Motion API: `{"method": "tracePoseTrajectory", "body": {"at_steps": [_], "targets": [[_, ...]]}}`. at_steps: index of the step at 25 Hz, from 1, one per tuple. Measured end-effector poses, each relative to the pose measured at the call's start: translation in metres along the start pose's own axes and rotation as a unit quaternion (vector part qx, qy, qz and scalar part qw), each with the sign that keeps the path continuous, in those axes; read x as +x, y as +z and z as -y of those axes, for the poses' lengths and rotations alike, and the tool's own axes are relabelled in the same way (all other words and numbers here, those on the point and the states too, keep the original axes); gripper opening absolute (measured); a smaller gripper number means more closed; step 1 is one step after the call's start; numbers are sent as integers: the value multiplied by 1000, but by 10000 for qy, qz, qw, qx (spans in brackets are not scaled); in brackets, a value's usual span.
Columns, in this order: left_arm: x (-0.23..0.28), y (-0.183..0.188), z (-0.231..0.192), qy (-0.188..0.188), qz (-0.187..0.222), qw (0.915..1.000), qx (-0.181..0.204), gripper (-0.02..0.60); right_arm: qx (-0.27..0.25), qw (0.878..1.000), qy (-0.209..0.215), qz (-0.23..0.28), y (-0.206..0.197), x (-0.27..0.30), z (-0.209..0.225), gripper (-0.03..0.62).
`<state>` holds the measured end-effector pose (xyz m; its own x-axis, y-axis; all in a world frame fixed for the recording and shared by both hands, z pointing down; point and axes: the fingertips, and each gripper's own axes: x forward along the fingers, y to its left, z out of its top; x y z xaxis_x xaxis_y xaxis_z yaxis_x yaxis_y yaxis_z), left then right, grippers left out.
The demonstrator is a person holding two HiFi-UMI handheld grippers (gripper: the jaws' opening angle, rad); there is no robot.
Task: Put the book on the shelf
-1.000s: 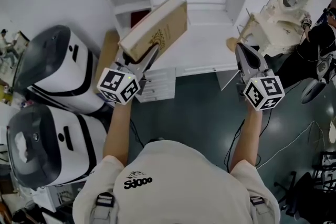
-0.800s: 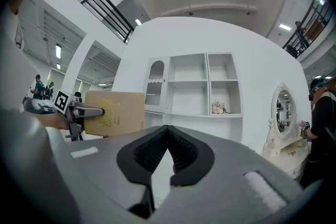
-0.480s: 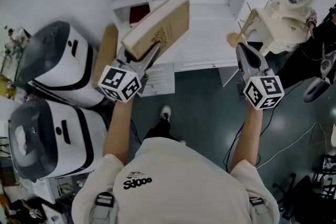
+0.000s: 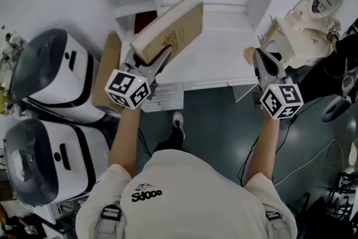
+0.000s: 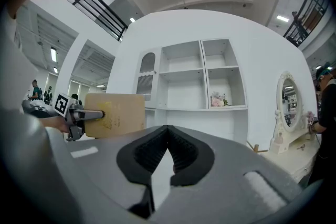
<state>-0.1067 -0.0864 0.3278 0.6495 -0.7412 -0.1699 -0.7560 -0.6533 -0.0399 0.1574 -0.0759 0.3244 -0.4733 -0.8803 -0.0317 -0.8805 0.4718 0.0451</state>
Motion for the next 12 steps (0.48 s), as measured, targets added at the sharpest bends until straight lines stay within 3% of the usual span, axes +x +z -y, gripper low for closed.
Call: {"method": "tracePoseTrajectory", "body": {"at_steps": [12], "targets": [[107, 3, -109, -184, 198, 9996, 24, 245, -122, 9999, -90, 8, 25, 141, 53, 2]]}}
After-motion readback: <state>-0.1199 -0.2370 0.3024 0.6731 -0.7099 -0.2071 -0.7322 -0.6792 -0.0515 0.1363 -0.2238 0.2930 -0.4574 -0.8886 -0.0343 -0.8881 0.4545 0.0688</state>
